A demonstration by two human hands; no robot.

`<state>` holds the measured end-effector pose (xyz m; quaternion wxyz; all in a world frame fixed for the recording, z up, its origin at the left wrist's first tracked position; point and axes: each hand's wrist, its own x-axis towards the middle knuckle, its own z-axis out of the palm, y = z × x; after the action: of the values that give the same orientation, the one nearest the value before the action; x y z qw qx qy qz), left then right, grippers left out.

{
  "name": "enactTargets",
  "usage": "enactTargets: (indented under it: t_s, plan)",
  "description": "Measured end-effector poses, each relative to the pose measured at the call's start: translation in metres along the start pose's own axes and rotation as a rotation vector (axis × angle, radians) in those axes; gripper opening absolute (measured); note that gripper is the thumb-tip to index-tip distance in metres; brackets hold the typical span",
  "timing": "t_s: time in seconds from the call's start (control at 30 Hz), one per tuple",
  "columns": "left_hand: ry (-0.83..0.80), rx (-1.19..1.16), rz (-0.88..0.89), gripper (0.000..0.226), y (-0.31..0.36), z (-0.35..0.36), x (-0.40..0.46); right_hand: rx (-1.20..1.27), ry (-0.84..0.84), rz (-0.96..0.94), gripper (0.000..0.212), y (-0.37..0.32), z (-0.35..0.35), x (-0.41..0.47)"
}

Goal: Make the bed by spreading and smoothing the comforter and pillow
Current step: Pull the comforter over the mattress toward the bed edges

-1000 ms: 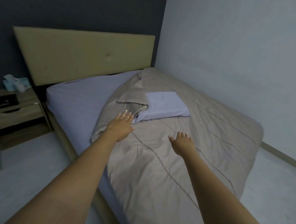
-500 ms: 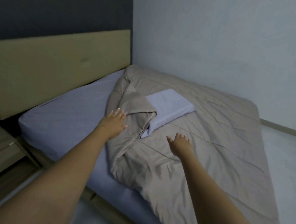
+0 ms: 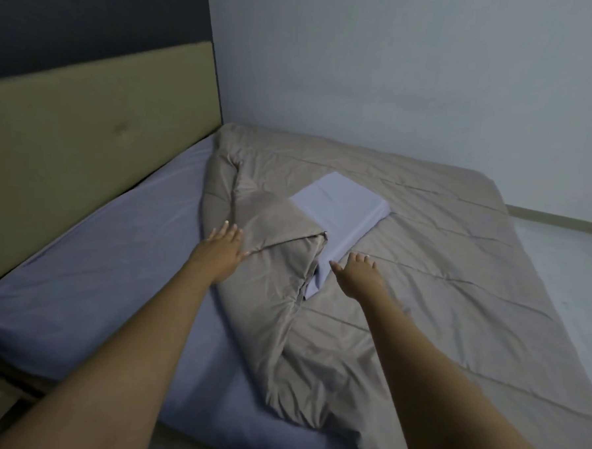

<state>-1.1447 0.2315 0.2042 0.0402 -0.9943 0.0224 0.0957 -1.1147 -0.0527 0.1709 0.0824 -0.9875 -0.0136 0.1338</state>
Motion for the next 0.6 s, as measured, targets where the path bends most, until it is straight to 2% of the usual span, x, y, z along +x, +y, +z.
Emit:
enactTargets:
  t_s: [0.13,0.4,0.6]
  plan:
    - [-0.025,0.012,0.051,0.063,-0.056,0.007,0.041,0.033,0.036,0.049,0.076,-0.058,0.004,0.031]
    - [-0.040,0.092,0.267,0.063,-0.165,0.016,0.138,0.149,0.013,0.242,0.076,-0.173,0.054,0.077]
    - [-0.090,0.118,0.372,0.064,-0.212,0.030,0.195,0.255,-0.004,0.332,0.075,-0.235,0.085,0.106]
